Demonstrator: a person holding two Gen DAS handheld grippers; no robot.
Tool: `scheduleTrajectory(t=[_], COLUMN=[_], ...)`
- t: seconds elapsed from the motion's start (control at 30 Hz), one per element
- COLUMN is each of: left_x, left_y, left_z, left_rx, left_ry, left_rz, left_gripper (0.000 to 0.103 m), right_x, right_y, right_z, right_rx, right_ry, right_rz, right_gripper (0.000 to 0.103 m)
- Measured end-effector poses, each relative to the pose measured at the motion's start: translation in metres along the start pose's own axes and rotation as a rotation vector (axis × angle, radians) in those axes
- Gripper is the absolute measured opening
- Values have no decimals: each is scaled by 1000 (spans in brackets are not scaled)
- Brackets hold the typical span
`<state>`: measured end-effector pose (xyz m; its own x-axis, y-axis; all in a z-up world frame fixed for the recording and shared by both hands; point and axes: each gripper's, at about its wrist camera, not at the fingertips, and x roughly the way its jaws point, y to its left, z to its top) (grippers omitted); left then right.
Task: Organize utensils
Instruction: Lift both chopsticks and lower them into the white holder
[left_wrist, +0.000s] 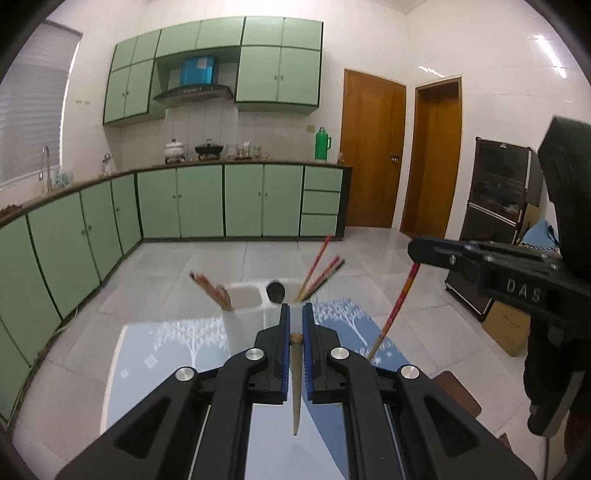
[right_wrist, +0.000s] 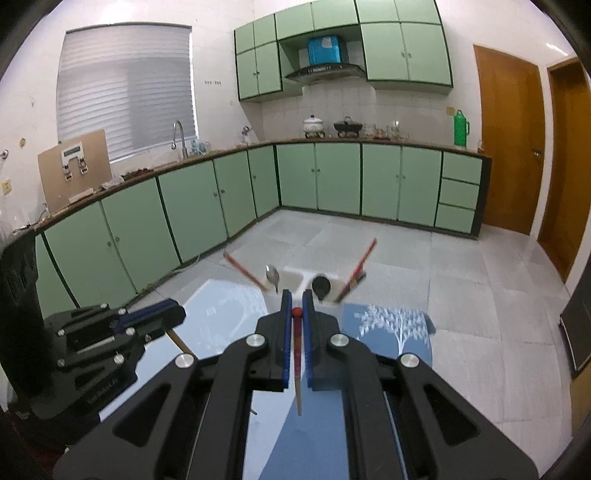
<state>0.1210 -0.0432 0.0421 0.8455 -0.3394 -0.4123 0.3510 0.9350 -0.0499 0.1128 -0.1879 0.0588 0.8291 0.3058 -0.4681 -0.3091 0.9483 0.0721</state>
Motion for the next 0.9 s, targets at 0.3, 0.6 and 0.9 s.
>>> scheduleTrajectory(t=[0.3, 0.6, 0.9], left_x=[16, 81, 163], left_y=[19, 44, 53], left_z=[71, 106, 77], left_rx=[-1, -10, -11], left_ry=[-170, -245, -120], left_rz=[52, 124, 130], left_gripper=[6, 6, 6], right_x=[12, 74, 146], right_y=[-15, -51, -66], right_z=[76, 110, 86], right_rx=[-20, 15, 39], right_ry=[-148, -193, -93], right_rz=[-33, -78, -78], right_gripper=[5, 5, 5])
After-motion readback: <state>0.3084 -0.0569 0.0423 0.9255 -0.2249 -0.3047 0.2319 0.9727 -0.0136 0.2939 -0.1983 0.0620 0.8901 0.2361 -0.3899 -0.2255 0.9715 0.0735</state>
